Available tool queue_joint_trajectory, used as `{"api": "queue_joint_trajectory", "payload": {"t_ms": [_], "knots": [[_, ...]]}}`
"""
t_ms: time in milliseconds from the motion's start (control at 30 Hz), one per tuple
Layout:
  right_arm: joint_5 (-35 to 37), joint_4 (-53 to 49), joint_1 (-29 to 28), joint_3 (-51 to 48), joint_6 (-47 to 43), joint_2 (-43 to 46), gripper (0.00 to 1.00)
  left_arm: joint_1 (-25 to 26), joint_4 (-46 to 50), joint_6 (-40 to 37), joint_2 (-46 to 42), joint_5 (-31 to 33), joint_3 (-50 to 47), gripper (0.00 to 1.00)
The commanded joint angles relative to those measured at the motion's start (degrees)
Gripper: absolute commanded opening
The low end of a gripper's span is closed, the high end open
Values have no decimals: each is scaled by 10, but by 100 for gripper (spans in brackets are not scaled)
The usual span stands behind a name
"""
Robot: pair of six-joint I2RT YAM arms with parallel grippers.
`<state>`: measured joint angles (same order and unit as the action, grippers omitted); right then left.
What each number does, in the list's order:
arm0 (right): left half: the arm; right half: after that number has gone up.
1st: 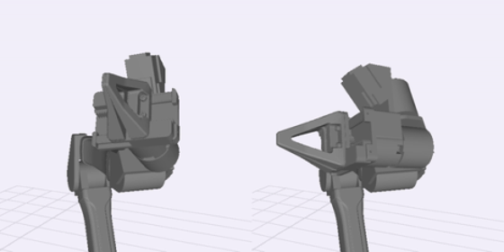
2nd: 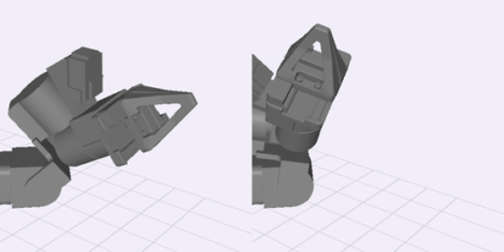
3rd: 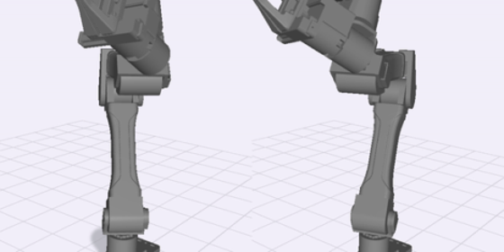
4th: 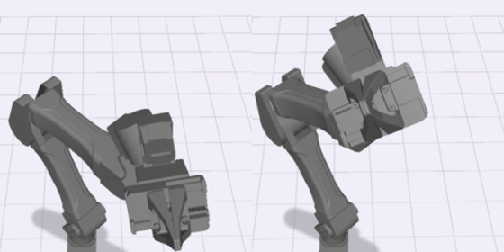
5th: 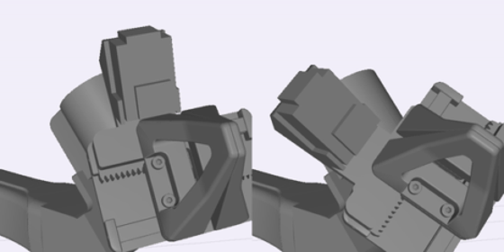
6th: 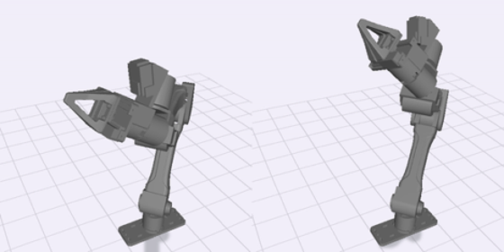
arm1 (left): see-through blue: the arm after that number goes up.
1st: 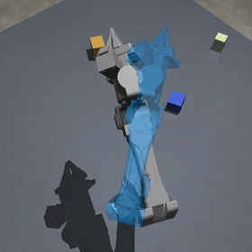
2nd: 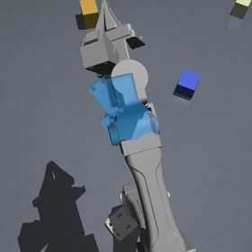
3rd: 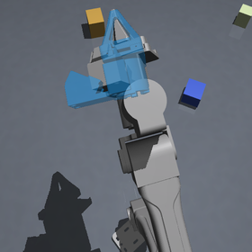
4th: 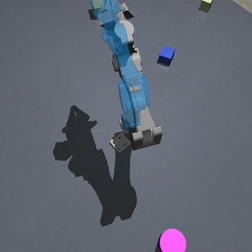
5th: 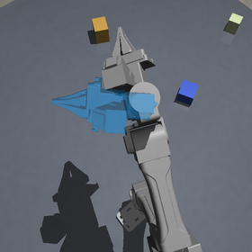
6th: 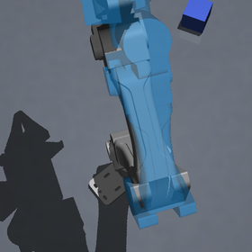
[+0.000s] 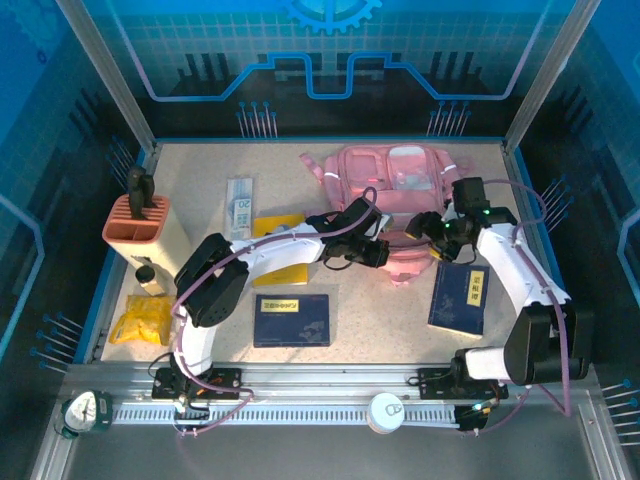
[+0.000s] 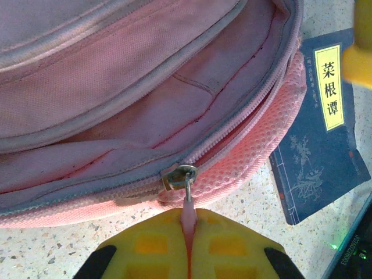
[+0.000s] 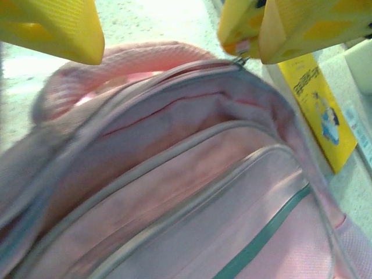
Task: Pack the student bag
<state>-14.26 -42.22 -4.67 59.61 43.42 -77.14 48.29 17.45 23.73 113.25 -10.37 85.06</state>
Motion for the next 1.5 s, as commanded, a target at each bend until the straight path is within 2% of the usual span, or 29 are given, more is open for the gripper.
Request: {"api": "queue_joint_trajectory", "payload": {"t_ms": [0, 167, 333, 533, 733, 900, 967, 1167, 1467], "knots": [[13, 32, -34, -13, 78, -5, 70, 6, -26, 2, -14, -18, 13, 0], [22, 81, -65, -42, 151, -30, 72, 7, -31, -3, -19, -19, 7, 0], [45, 96, -74, -57, 177, -44, 74, 7, -42, -5, -27, -17, -3, 0], [45, 107, -72, -39, 168, -98, 67, 8, -45, -8, -29, -22, -3, 0], [56, 113, -71, -31, 149, -111, 43, 8, -34, -22, -35, -18, -4, 0], [60, 118, -62, -36, 141, -105, 10, 8, -16, -33, -37, -7, -2, 0], [63, 114, -57, -35, 138, -100, 1, 7, -6, -40, -42, 10, -5, 0], [64, 114, -35, -42, 125, -71, 0, -9, 5, -52, -70, 34, -38, 0], [68, 92, -4, -41, 83, -34, 0, -73, 4, -54, -117, 61, -114, 0]]}}
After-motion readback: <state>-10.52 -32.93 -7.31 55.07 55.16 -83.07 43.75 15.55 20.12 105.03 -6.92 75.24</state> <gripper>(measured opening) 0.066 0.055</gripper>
